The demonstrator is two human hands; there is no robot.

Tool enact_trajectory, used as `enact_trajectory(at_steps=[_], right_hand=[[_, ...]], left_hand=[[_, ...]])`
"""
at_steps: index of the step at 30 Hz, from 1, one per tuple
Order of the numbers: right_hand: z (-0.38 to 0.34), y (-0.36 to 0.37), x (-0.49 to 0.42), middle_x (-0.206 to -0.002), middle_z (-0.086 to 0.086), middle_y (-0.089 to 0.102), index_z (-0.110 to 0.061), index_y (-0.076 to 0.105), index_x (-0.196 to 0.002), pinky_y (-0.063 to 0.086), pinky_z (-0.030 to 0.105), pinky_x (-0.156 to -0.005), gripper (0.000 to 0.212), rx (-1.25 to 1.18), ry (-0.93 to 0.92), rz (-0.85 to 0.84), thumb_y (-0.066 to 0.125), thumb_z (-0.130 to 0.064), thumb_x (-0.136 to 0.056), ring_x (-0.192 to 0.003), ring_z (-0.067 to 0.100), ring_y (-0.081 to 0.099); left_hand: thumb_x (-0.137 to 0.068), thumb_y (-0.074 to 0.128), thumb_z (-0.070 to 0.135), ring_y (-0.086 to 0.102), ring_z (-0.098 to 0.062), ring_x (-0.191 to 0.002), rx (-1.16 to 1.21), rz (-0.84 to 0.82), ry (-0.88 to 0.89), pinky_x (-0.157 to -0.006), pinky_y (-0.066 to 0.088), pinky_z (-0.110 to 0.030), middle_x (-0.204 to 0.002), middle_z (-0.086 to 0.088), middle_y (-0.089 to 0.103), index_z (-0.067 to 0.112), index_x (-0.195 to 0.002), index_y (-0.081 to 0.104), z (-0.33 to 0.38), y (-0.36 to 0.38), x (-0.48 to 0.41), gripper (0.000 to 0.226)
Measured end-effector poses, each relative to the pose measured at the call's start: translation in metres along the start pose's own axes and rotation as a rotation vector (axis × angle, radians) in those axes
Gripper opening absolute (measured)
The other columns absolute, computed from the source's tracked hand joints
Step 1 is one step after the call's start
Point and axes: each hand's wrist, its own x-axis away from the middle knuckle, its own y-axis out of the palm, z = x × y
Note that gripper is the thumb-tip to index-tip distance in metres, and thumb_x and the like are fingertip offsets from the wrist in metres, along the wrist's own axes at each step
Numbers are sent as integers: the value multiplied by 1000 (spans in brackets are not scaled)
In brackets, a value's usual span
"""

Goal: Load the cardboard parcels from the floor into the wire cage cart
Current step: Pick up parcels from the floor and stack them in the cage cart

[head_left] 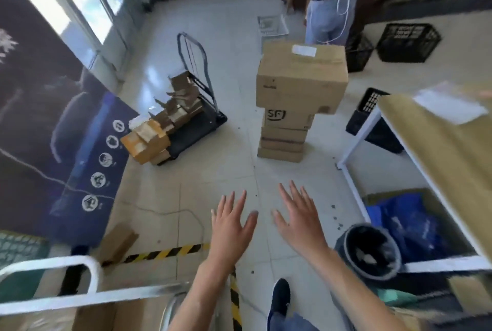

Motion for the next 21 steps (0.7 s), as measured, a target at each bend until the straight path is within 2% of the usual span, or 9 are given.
enact_trajectory(at_steps=[7,11,21], right_hand=[[49,-66,-73,-168,-5,-5,-40,5,-157,0,41,-122,65,-122,68,102,36,-52,-101,-153,18,-8],[61,-83,-124,-168,-5,-4,-40,4,-157,1,41,-122,66,-140,97,134,34,-54,-101,-154,19,-7],[89,-121,-319,-167,-9,-8,-41,2,-158,3,40,-124,66,-171,161,131,34,-53,-101,-153,15,-9]], left_hand=[[-100,39,57,-4,-16,-154,-14,-66,124,-121,-2,-44,-167,5,11,39,-157,15,85,30,-101,64],[-100,39,58,-3,-17,-154,-29,-105,158,-120,-4,-43,-167,5,11,39,-157,15,103,35,-161,64],[-100,43,52,4,-19,-154,27,-114,131,-123,8,-49,-166,3,17,31,-158,19,129,27,-388,66]])
